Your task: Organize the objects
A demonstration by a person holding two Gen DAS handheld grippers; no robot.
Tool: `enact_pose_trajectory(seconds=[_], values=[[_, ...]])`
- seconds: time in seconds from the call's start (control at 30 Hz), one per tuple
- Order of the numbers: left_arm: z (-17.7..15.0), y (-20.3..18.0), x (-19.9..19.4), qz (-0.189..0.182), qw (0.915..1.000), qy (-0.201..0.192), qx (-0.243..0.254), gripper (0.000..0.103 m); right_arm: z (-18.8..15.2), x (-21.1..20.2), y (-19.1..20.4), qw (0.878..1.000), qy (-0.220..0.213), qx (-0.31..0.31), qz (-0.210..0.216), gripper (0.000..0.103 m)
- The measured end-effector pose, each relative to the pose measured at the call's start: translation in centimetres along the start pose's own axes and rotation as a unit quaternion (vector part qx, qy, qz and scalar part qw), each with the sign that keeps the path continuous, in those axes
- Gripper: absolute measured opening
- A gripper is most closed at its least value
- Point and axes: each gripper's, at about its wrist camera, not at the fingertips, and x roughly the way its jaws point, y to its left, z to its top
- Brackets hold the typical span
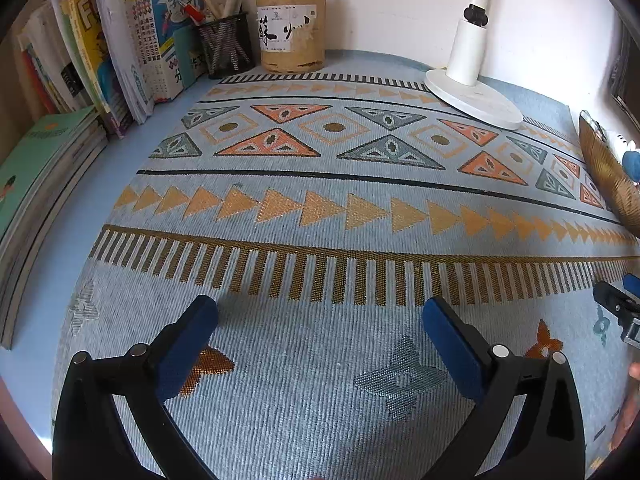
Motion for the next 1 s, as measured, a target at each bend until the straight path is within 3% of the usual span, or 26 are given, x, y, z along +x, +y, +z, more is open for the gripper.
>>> enact_pose_trajectory(seconds=[0.37, 0.57, 0.67, 0.8, 1.0], values=[[1.0, -0.3, 0.6, 0.006, 0.9998, 0.011, -0.013, 0.102, 0.3, 0.1, -0.6, 1.0, -0.001, 0.013, -0.009, 0.103], [1.0, -3.5, 0.3, -0.04, 0.9987, 0.011, 0.028, 0.102, 0.3, 0.1, -1.0, 1.0, -0.001, 0.022, -0.014, 0.103], [0.8, -5.8, 0.2, -0.038, 0.9976, 0.013, 0.056, 0.102, 0.3, 0.1, -0.9, 1.0, -0.001, 0.021, -0.014, 0.103], [0.5, -7.6, -0.3, -0.049, 0.9968, 0.025, 0.057, 0.102, 0.2, 0.2, -0.7, 1.0, 0.0, 0.019, -0.013, 0.103], [0.0, -8.9, -0.6, -0.052, 0.9964, 0.004, 0.066, 0.103, 0.3, 0.3, -0.7, 1.0, 0.0, 0.011, -0.01, 0.103]])
